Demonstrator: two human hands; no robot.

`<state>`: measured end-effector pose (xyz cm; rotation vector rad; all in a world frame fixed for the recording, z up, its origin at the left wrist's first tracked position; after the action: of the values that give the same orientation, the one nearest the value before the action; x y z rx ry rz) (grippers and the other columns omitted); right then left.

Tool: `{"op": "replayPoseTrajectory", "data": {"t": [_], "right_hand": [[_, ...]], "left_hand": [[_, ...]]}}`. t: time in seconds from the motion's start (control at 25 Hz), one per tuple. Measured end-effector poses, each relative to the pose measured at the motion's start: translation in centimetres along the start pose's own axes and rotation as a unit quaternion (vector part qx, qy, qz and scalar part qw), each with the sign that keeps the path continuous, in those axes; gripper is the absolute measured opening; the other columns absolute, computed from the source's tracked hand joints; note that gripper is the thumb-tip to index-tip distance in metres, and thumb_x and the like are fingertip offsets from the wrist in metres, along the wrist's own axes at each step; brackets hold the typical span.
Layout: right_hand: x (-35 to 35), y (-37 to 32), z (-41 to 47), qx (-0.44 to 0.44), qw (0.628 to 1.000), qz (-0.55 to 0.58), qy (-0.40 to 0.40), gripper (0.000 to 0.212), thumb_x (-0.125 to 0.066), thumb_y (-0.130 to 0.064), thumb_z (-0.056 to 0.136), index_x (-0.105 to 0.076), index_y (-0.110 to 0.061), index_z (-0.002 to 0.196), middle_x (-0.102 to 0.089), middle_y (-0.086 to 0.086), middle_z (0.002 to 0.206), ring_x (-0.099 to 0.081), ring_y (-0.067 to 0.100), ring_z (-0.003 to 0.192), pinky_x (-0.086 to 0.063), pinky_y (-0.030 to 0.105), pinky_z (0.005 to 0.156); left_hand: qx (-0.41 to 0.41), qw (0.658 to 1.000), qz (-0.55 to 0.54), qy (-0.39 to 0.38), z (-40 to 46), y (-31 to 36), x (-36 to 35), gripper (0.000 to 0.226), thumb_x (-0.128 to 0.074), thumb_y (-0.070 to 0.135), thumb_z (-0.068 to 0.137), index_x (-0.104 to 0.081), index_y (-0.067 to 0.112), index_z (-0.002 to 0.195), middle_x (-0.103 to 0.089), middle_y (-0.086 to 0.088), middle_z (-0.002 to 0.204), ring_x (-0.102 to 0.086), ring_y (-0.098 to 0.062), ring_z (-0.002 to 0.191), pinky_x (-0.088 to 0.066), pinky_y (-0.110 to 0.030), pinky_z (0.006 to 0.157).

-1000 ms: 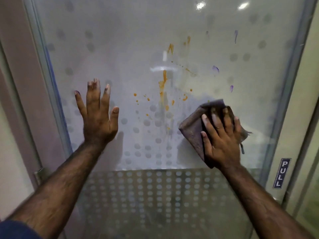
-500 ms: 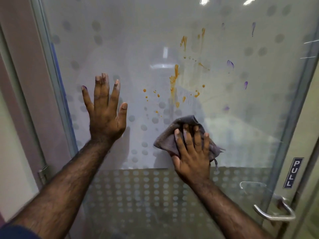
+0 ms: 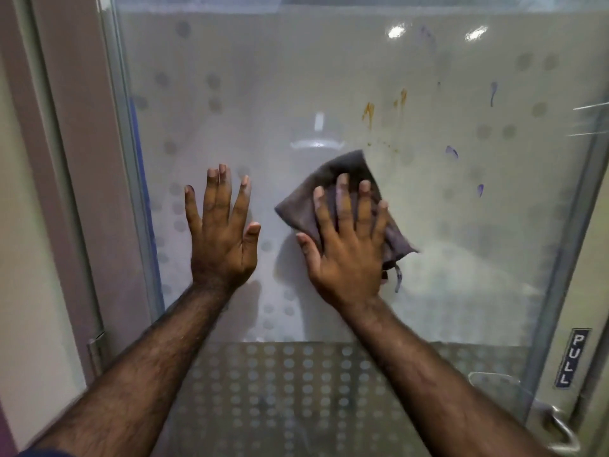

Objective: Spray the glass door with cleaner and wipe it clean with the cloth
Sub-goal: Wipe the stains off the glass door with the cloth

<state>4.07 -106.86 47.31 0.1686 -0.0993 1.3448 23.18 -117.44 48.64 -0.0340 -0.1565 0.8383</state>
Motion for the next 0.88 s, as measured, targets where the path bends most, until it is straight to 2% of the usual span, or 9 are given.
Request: {"op": "replayPoseTrajectory", "data": {"t": [0.08,0.2,0.28,0.4,0.48,0.6,0.72,0.8,0.88], "right_hand": [[-0.7,-1.6,-4.2,0.076,0.996,0.011,-0.042,0.071,-0.047,-0.054,0.112,-0.026,-0.022,0.173,-0.021,0.011,0.181,-0.006,0.036,0.170,-0.011,0.064,0.135],[0.3,3.3,-7.6,0.080,0.995,-0.019,-0.048,0.073,-0.052,-0.043,0.109,-0.024,-0.023,0.173,-0.023,0.010,0.180,-0.003,0.035,0.171,-0.012,0.063,0.135],[1.9,9.1,-6.3,-0.016,0.998,-0.051,-0.035,0.076,-0.046,-0.042,0.108,-0.014,-0.023,0.174,-0.021,0.012,0.181,-0.005,0.039,0.169,-0.012,0.064,0.134],[4.5,16.4,0.6,-0.212,0.974,-0.068,0.031,0.070,-0.033,-0.045,0.114,-0.006,-0.023,0.175,-0.010,0.016,0.183,-0.006,0.042,0.169,-0.012,0.067,0.133],[5.5,16.4,6.1,-0.240,0.968,-0.043,0.062,0.068,-0.030,-0.047,0.116,-0.012,-0.018,0.174,-0.010,0.018,0.183,-0.008,0.043,0.169,-0.014,0.067,0.133],[5.0,10.4,10.2,-0.133,0.989,-0.025,0.052,0.067,-0.030,-0.045,0.115,-0.017,-0.015,0.174,-0.012,0.019,0.182,-0.008,0.041,0.169,-0.013,0.061,0.135],[3.2,4.1,6.3,0.024,1.000,-0.007,-0.003,0.066,-0.033,-0.042,0.115,-0.023,-0.014,0.173,-0.014,0.015,0.183,-0.008,0.038,0.170,-0.013,0.059,0.136],[2.9,4.1,2.4,0.098,0.995,-0.002,-0.032,0.065,-0.042,-0.039,0.114,-0.029,-0.014,0.172,-0.018,0.012,0.182,-0.012,0.035,0.170,-0.016,0.058,0.136],[3.7,7.7,0.9,0.093,0.995,-0.017,-0.030,0.067,-0.051,-0.034,0.109,-0.033,-0.013,0.170,-0.020,0.012,0.181,-0.017,0.037,0.169,-0.019,0.058,0.135]], "left_hand": [[-0.005,1.000,-0.005,0.004,0.0,-0.2,0.0,0.063,-0.020,0.045,0.113,-0.023,0.018,0.170,-0.012,-0.013,0.180,-0.008,-0.032,0.168,0.000,-0.065,0.133],[0.003,1.000,-0.004,0.001,0.0,-0.1,0.0,0.063,-0.022,0.043,0.112,-0.024,0.018,0.170,-0.011,-0.012,0.180,-0.008,-0.031,0.168,0.000,-0.065,0.133],[0.009,1.000,0.001,-0.007,0.0,0.0,0.0,0.064,-0.022,0.043,0.112,-0.022,0.019,0.170,-0.009,-0.012,0.181,-0.007,-0.031,0.168,0.001,-0.064,0.133],[0.010,1.000,0.001,-0.014,0.0,0.2,0.2,0.064,-0.022,0.043,0.112,-0.022,0.019,0.170,-0.008,-0.011,0.181,-0.006,-0.031,0.168,0.002,-0.063,0.133],[0.009,1.000,-0.006,-0.009,0.0,0.4,0.4,0.061,-0.022,0.041,0.113,-0.026,0.017,0.169,-0.011,-0.011,0.181,-0.009,-0.031,0.168,-0.001,-0.064,0.133],[0.009,1.000,0.000,0.003,0.1,0.7,0.9,0.059,-0.026,0.039,0.113,-0.036,0.015,0.165,-0.022,-0.014,0.178,-0.017,-0.032,0.167,-0.006,-0.063,0.133],[0.015,0.999,0.005,0.030,1.4,0.9,2.0,0.055,-0.031,0.039,0.111,-0.050,0.012,0.155,-0.041,-0.020,0.163,-0.036,-0.037,0.155,-0.013,-0.059,0.131],[0.013,0.999,0.010,0.051,2.7,0.7,2.7,0.053,-0.032,0.041,0.111,-0.055,0.011,0.149,-0.049,-0.022,0.150,-0.044,-0.040,0.144,-0.017,-0.061,0.128],[-0.011,0.997,0.036,0.069,4.3,0.3,3.1,0.052,-0.037,0.040,0.111,-0.054,0.009,0.149,-0.050,-0.024,0.146,-0.045,-0.042,0.140,-0.019,-0.064,0.127]]}}
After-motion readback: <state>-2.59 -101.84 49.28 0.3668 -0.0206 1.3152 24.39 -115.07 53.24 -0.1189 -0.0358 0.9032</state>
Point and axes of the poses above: each hand's wrist, its own z-axis towards the middle knuckle, its own x-axis out of the back of the hand, y = z × x, the point moved 5 cm from there along z, towards the middle knuckle
